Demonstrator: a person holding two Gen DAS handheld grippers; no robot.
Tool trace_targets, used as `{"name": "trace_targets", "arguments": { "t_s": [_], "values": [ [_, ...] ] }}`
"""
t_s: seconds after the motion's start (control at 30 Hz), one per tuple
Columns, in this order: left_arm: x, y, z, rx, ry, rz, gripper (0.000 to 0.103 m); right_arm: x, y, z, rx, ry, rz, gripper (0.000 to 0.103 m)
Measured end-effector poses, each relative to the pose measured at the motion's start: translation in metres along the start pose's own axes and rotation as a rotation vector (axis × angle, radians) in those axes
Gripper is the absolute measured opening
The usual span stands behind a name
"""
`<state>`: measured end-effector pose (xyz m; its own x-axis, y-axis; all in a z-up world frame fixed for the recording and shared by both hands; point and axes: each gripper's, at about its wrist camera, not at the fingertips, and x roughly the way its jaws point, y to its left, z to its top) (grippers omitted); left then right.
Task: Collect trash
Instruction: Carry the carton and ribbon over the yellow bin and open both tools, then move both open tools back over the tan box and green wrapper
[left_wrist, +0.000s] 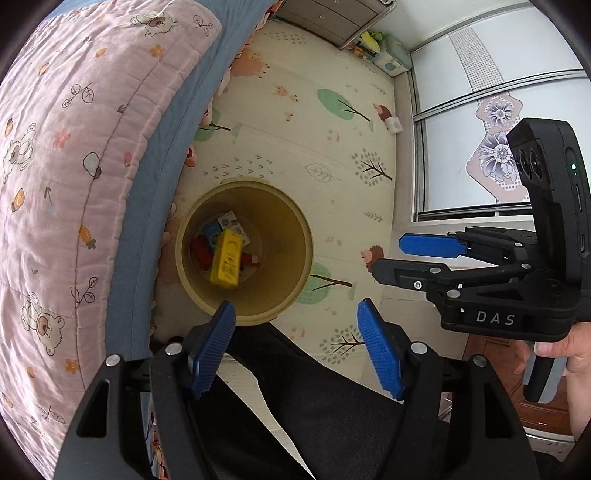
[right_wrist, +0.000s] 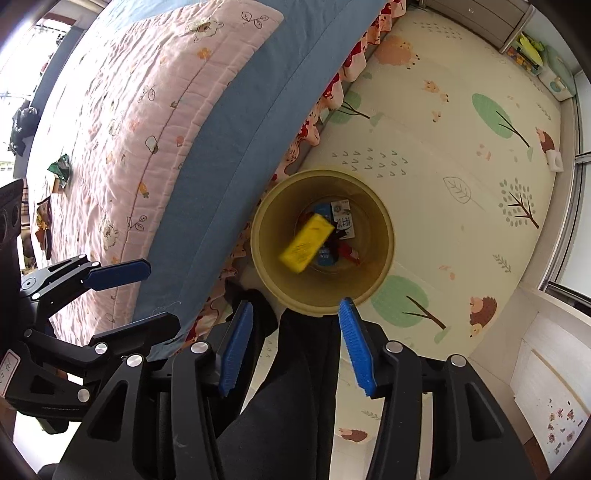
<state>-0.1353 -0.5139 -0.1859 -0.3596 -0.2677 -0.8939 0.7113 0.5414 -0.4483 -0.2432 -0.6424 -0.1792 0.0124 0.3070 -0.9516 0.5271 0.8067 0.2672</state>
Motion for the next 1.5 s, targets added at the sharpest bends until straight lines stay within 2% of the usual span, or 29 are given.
{"name": "trace_targets", "arguments": {
  "t_s": [0.33,0.57,0.87,1.23,1.4,1.5],
  "values": [
    [-0.015,0.012,-0.008,-0.040,-0.050,0.011,0.069,-0.008,0.008,0.004,-0.002,-0.027,0.007,0.048],
    [-0.050,0.031,-0.022,-0.082,-0.141,0.021,0.069,-0.023,0.046,0.018,-0.062,-0.083,0.063,0.048],
    [-0.106,0.090,-0.063,-0.183,-0.242,0.069,0.070,-0.023,0.154,0.042,-0.254,-0.098,0.103,0.048],
    [-0.172,0.197,-0.148,-0.436,-0.374,0.115,0.073,0.002,0.308,0.047,-0.492,-0.083,0.126,0.048],
    [-0.197,0.244,-0.178,-0.529,-0.421,0.128,0.074,0.013,0.361,0.046,-0.556,-0.082,0.118,0.050],
    [-0.212,0.270,-0.192,-0.588,-0.457,0.135,0.080,0.016,0.387,0.049,-0.594,-0.095,0.096,0.051]
  ]
}}
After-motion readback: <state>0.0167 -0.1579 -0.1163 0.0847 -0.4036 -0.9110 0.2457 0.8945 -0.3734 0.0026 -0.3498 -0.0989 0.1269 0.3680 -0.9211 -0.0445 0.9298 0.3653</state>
